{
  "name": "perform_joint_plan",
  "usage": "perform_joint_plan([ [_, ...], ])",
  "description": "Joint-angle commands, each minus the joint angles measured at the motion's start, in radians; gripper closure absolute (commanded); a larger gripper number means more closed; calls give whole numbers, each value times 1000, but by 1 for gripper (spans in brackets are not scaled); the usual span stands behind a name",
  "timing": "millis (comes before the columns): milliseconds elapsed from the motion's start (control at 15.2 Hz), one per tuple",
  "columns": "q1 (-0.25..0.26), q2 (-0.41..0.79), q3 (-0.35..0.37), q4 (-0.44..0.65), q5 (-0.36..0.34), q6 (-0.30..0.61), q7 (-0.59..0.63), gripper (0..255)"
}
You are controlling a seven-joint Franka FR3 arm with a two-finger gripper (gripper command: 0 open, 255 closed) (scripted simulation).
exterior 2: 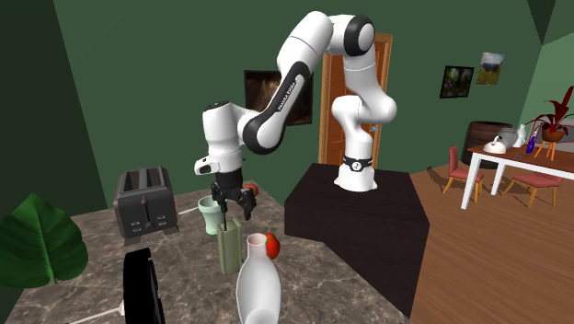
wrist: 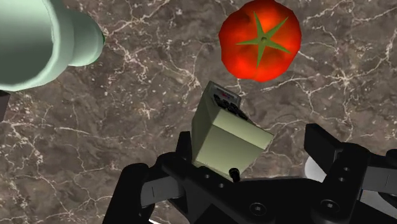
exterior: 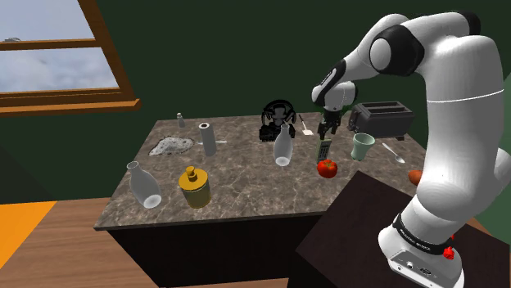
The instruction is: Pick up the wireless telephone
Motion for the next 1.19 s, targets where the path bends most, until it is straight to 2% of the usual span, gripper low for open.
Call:
perform_joint_plan([
  [0, -12, 35, 12, 15, 17, 18, -11, 0],
  [396, -27, 86, 32, 24, 41, 59, -27, 0],
  [462, -28, 87, 32, 26, 41, 58, -27, 255],
  [1122, -24, 75, 28, 22, 36, 50, -23, 255],
])
